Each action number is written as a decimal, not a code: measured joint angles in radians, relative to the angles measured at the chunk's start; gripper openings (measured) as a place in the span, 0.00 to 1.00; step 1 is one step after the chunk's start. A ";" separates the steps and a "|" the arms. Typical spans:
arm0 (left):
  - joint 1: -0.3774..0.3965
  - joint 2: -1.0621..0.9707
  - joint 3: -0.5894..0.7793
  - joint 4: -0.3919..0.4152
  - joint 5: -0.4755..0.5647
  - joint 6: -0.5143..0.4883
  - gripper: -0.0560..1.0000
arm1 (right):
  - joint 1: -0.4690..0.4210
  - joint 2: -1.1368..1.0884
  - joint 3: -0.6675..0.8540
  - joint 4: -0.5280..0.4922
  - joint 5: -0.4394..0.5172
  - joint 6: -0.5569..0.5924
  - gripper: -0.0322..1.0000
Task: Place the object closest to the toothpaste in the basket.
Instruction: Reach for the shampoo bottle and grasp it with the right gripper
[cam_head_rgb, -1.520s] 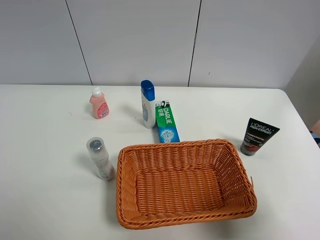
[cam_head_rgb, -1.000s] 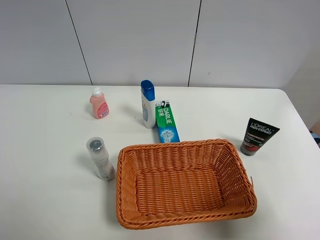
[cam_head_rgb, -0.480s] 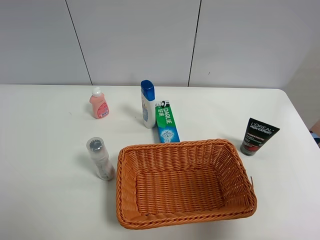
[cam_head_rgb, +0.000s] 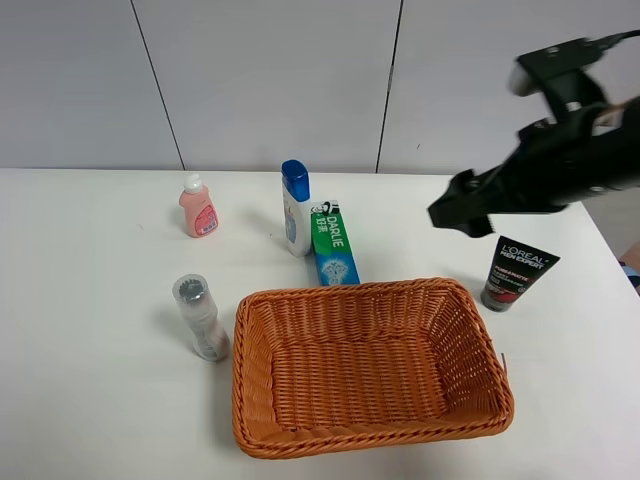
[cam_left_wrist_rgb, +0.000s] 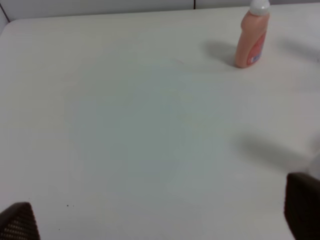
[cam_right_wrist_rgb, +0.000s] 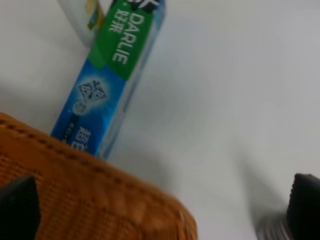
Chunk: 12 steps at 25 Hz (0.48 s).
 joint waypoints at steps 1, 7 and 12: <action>0.000 0.000 0.000 0.000 0.000 0.000 1.00 | 0.026 0.066 -0.025 -0.009 -0.021 -0.002 0.99; 0.000 0.000 0.000 0.000 0.000 0.000 1.00 | 0.160 0.404 -0.197 -0.021 -0.132 0.017 0.99; 0.000 0.000 0.000 0.000 0.000 0.000 1.00 | 0.202 0.628 -0.340 -0.070 -0.213 0.079 0.99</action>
